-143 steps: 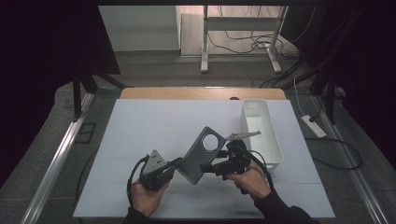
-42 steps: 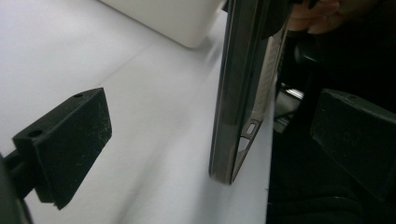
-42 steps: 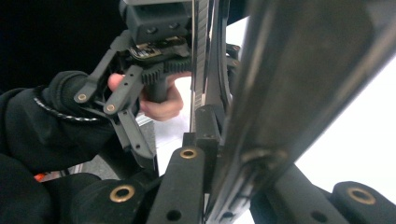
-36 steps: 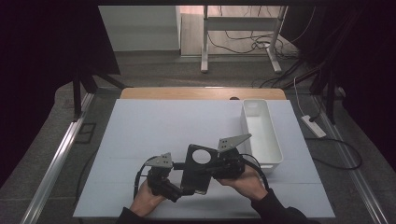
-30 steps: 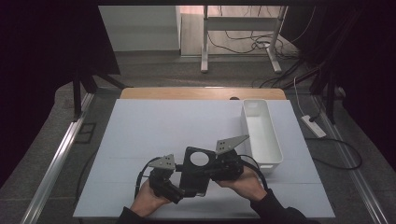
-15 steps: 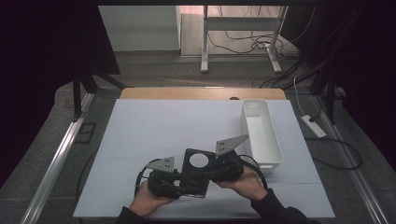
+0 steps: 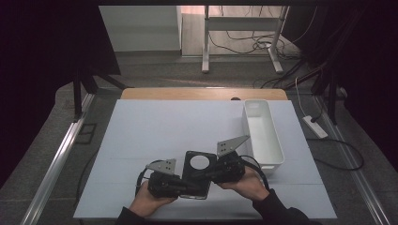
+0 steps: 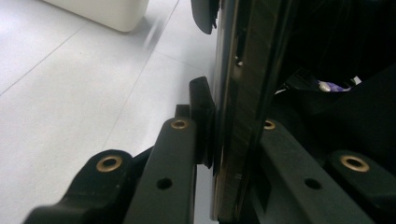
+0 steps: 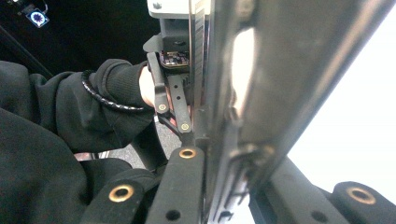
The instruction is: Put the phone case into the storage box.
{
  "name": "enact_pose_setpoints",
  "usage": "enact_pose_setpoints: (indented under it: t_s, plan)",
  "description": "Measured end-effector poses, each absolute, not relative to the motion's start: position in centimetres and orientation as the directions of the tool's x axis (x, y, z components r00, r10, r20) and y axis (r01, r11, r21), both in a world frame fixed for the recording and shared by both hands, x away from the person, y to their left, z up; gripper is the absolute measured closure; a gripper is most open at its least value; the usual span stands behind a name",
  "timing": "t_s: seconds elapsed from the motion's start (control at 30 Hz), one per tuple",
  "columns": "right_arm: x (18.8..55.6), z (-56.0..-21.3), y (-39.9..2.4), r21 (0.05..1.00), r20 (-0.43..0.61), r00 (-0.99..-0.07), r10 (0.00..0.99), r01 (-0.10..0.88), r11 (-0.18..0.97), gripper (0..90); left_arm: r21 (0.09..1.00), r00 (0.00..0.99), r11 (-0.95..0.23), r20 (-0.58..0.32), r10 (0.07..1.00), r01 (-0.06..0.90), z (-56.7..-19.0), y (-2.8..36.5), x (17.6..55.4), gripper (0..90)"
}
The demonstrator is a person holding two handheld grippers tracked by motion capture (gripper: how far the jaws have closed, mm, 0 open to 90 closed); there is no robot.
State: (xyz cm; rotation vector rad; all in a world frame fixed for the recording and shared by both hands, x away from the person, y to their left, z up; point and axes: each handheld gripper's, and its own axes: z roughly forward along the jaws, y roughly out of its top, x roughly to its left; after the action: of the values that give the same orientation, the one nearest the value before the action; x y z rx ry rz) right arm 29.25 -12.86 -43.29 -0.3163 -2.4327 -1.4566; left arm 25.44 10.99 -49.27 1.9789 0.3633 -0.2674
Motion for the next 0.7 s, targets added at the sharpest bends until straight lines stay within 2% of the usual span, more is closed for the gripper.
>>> enact_pose_setpoints:
  t_s: [0.1, 0.13, 0.17, 0.23, 0.27, 0.33, 0.4, 0.47, 0.7]
  plan:
    - [29.2, -43.3, -12.9, 0.823, 0.344, -0.938, 0.044, 0.323, 0.467, 83.9, 0.838, 0.929, -0.401, -0.337, 0.151, 0.369, -49.2, 11.0, 25.4, 85.0]
    - [29.2, -43.3, -12.8, 0.826, 0.323, -0.944, 0.063, 0.313, 0.468, 79.9, 0.834, 0.928, -0.406, -0.33, 0.174, 0.373, -49.2, 11.0, 25.4, 85.1]
    - [29.2, -43.3, -12.8, 0.826, 0.323, -0.944, 0.063, 0.313, 0.468, 79.9, 0.834, 0.928, -0.406, -0.33, 0.174, 0.373, -49.2, 11.0, 25.4, 85.1]
    - [29.2, -43.2, -12.9, 0.83, 0.301, -0.95, 0.088, 0.306, 0.466, 71.5, 0.827, 0.923, -0.409, -0.336, 0.19, 0.385, -49.2, 11.1, 25.4, 85.1]
    - [29.3, -43.1, -13.0, 0.832, 0.278, -0.953, 0.124, 0.303, 0.465, 64.0, 0.824, 0.918, -0.408, -0.331, 0.218, 0.394, -49.2, 11.2, 25.5, 85.0]
    - [29.4, -43.0, -13.2, 0.834, 0.268, -0.951, 0.154, 0.309, 0.457, 56.9, 0.821, 0.912, -0.404, -0.328, 0.245, 0.404, -49.3, 11.3, 25.5, 85.0]
    - [29.5, -42.9, -13.3, 0.834, 0.269, -0.949, 0.166, 0.316, 0.452, 53.8, 0.819, 0.908, -0.403, -0.322, 0.267, 0.409, -49.2, 11.4, 25.5, 85.0]
    - [29.7, -42.7, -13.5, 0.836, 0.26, -0.945, 0.2, 0.323, 0.443, 44.6, 0.817, 0.902, -0.401, -0.313, 0.298, 0.415, -49.2, 11.5, 25.6, 84.9]
    - [29.9, -42.0, -14.0, 0.844, 0.223, -0.93, 0.294, 0.335, 0.42, 21.3, 0.809, 0.879, -0.404, -0.267, 0.394, 0.426, -49.2, 11.5, 25.4, 84.7]
